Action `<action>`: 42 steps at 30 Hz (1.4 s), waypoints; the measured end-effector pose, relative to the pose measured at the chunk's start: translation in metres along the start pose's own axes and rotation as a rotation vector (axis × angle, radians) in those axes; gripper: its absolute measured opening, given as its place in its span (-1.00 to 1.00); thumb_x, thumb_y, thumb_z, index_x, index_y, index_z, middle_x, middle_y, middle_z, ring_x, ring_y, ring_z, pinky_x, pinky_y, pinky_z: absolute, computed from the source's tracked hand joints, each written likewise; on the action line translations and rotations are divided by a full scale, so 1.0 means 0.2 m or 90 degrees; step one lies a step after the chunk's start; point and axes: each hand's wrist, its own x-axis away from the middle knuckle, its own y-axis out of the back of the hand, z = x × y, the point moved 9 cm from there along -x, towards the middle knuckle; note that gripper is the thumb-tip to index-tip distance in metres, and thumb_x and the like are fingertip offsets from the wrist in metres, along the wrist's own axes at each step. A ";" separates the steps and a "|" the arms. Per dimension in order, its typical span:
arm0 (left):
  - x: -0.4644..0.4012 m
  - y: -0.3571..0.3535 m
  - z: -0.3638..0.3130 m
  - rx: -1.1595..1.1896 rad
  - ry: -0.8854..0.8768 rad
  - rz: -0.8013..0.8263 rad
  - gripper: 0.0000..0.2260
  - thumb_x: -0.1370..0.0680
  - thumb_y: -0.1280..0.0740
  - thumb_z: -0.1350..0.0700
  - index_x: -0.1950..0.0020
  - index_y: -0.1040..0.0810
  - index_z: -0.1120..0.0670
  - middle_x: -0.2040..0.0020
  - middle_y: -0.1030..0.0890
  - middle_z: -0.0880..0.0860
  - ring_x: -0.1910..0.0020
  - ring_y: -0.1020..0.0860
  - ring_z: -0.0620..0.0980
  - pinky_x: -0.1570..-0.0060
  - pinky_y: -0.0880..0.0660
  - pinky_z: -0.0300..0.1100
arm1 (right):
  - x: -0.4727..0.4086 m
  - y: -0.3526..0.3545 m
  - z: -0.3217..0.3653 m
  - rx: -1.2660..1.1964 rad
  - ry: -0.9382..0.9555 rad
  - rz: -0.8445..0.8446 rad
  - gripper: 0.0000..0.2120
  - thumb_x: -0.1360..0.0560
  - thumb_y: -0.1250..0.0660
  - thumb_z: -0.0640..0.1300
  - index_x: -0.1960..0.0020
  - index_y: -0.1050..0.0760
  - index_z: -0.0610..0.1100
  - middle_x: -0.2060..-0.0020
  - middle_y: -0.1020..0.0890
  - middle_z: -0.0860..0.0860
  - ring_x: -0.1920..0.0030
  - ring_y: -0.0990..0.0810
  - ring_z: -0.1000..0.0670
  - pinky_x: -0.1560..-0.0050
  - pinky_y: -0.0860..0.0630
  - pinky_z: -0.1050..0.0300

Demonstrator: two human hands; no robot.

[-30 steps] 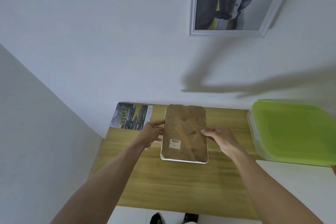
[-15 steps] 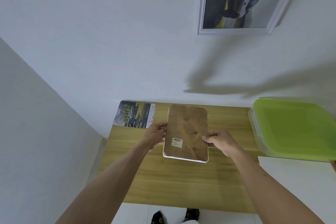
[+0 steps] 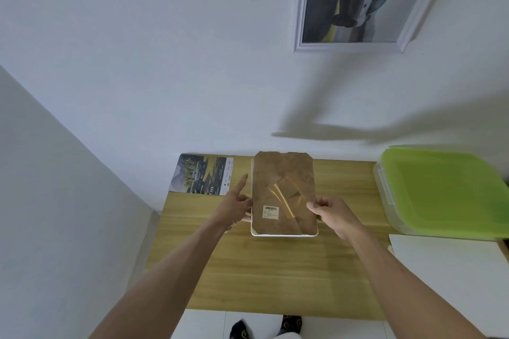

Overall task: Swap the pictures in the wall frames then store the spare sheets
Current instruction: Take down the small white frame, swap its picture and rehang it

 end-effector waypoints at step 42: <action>-0.05 -0.06 0.20 -0.038 0.121 -0.126 -0.36 -0.50 -0.25 0.49 -0.51 -0.31 0.04 0.13 -0.66 0.14 0.08 -0.63 0.04 0.18 -0.56 -0.12 | -0.13 0.68 -0.44 0.204 -0.162 -0.316 -0.62 -0.61 -0.16 -0.18 -0.38 -0.42 -0.29 -0.29 -0.51 -0.27 -0.25 -0.49 -0.30 -0.15 -0.46 -0.06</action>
